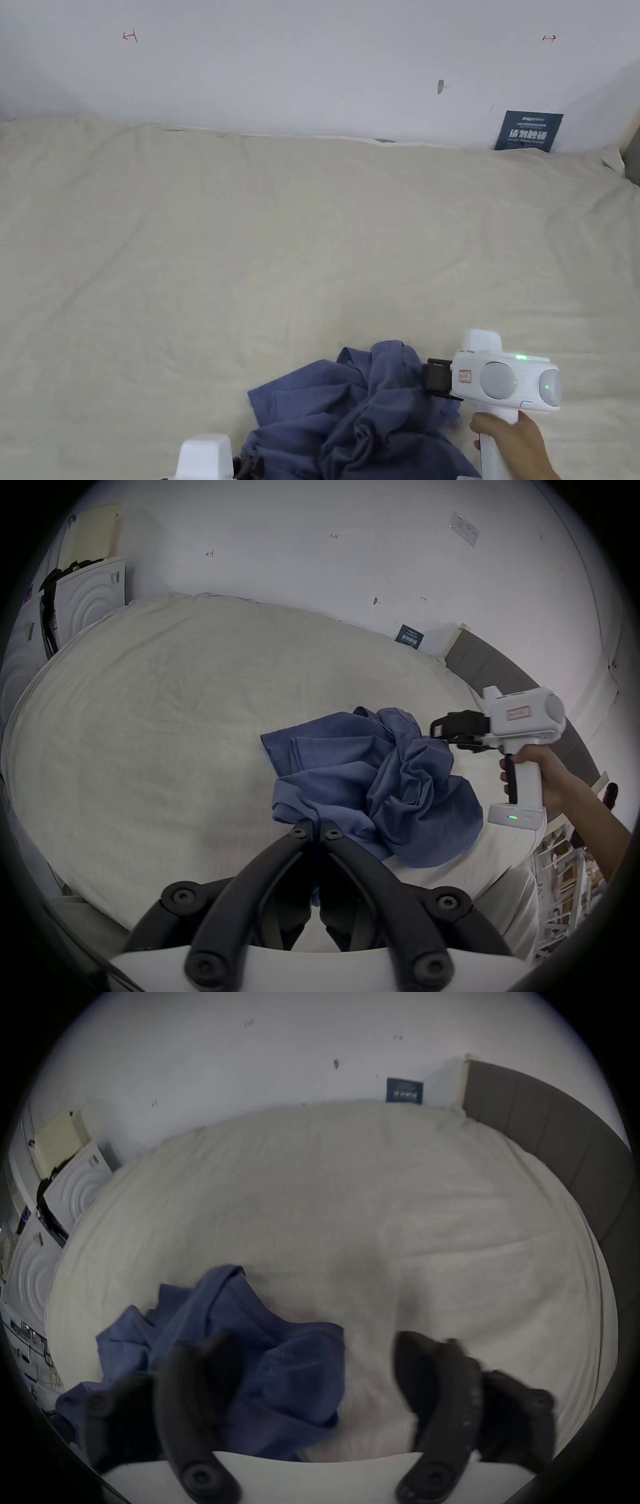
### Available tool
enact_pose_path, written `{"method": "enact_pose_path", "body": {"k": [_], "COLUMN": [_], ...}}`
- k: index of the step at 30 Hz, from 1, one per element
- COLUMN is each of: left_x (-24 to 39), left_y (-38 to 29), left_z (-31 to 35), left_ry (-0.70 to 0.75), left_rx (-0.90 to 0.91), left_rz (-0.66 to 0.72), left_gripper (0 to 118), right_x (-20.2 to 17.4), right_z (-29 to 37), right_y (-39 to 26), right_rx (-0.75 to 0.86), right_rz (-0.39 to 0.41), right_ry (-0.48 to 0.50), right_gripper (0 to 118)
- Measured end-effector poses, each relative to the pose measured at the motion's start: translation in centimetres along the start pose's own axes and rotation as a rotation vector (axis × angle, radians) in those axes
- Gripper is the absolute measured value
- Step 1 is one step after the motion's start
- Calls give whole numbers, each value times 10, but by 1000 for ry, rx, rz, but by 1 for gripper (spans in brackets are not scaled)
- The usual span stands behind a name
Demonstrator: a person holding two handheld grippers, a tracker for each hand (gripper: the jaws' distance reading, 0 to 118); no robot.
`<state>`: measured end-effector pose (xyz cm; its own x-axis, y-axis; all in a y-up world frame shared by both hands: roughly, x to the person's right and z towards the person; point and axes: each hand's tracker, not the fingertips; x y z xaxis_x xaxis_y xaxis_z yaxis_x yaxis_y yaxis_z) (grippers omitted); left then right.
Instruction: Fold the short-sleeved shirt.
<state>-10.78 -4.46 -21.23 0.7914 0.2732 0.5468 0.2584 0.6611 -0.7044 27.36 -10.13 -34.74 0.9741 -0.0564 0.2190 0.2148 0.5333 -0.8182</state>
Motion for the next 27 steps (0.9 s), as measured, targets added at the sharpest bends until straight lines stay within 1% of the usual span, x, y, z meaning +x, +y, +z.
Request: {"method": "enact_pose_path", "body": {"k": [1,2,3,5,6,7,8,9,10,12,14,16,18,19,22,25,27], "left_x": [-2,-5,-7,-10,-11,-11,-12,-13,-13,-14,-14,-16,-20,-23,-37,-50,-58], "left_y": [0,0,-1,-2,-1,-1,-1,-1,0,5,13,25,42,53,92,140,174], "left_z": [0,-1,-1,-1,-1,-1,0,1,2,7,13,19,26,30,46,68,84], "left_ry": [1,-4,-7,-11,-12,-14,-21,-31,-42,-64,-75,-83,-86,-89,-84,-45,-21], "left_rx": [-3,-8,-9,-11,-10,-8,-7,-4,2,20,43,77,119,141,227,331,393], "left_rz": [3,13,19,32,34,39,48,63,79,110,131,135,139,140,145,109,85], "left_gripper": [3,3,2,3,3,3,3,3,3,3,3,3,3,3,3,3,3], "right_x": [-1,-3,-4,-5,-7,-10,-13,-13,-10,-5,5,5,12,15,14,11,9], "right_z": [-8,-15,-19,-14,-11,-5,0,8,18,45,76,114,146,163,217,258,280], "right_y": [1,1,1,-1,0,0,-1,-1,0,7,21,34,52,61,87,118,136], "right_rx": [-17,-55,-76,-63,-54,-40,-24,14,51,110,173,250,313,349,443,519,569], "right_rz": [3,5,3,4,30,72,131,160,166,140,125,148,153,139,137,162,162], "right_ry": [-1,10,22,38,63,21,-5,-9,-11,-11,22,-6,-4,-4,-22,-60,-73], "right_gripper": [67,54,44,15,9,9,9,9,9,9,9,9,9,9,9,9,9]}}
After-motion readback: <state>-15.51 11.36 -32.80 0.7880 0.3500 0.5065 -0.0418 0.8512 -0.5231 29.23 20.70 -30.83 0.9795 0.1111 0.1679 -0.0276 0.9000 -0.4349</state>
